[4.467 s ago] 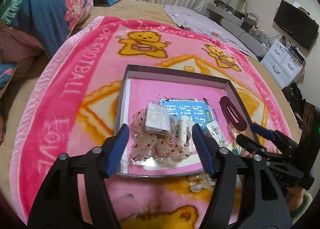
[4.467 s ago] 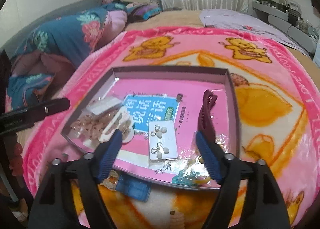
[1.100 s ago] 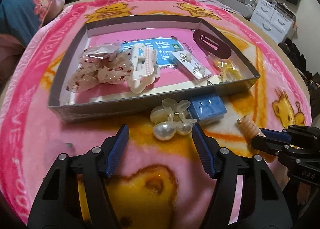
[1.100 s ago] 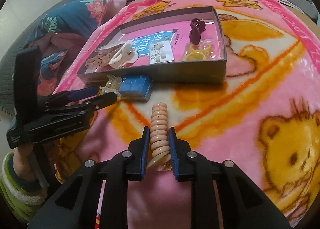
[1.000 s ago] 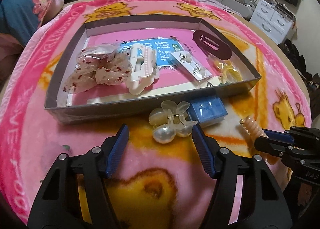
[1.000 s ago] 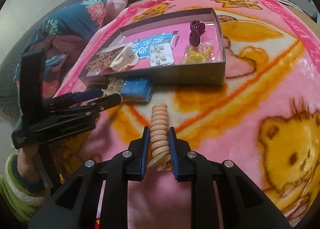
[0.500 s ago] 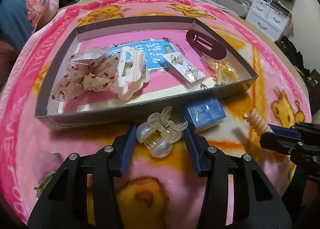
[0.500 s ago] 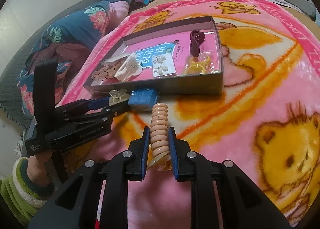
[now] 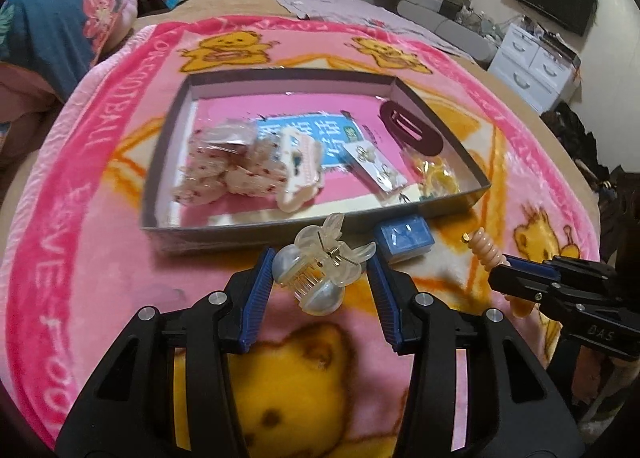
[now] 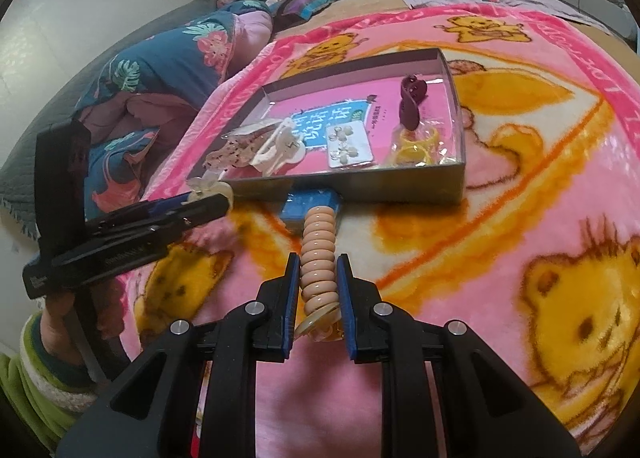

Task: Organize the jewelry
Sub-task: 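Carry the pearl claw clip into the box with the left tool while the right carries the coiled tie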

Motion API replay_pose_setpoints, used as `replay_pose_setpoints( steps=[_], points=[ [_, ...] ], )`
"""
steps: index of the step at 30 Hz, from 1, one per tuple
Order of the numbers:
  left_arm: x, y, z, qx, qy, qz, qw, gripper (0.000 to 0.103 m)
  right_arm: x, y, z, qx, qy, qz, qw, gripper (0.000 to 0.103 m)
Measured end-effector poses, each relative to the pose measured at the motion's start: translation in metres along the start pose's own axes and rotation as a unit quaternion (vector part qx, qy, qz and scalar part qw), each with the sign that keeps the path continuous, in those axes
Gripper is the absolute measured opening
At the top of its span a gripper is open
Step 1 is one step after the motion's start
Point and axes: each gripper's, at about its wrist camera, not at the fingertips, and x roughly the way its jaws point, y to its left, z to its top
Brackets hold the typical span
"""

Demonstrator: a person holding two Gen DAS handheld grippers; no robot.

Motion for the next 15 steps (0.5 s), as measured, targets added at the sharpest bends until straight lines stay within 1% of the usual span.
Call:
replay_pose_setpoints(
  steps=[4,15],
  points=[
    [-0.011,0.011,0.003,-0.010,-0.012,0.008,0.9998,0.039,-0.003,0.008,0.003,-0.011,-0.011,0.004,1.000,0.018],
    [-0.034,0.035,0.015,-0.036,-0.043,0.023,0.9982,0.039,-0.004,0.021,0.014,-0.023,-0.022,0.007,0.999,0.018]
  ],
)
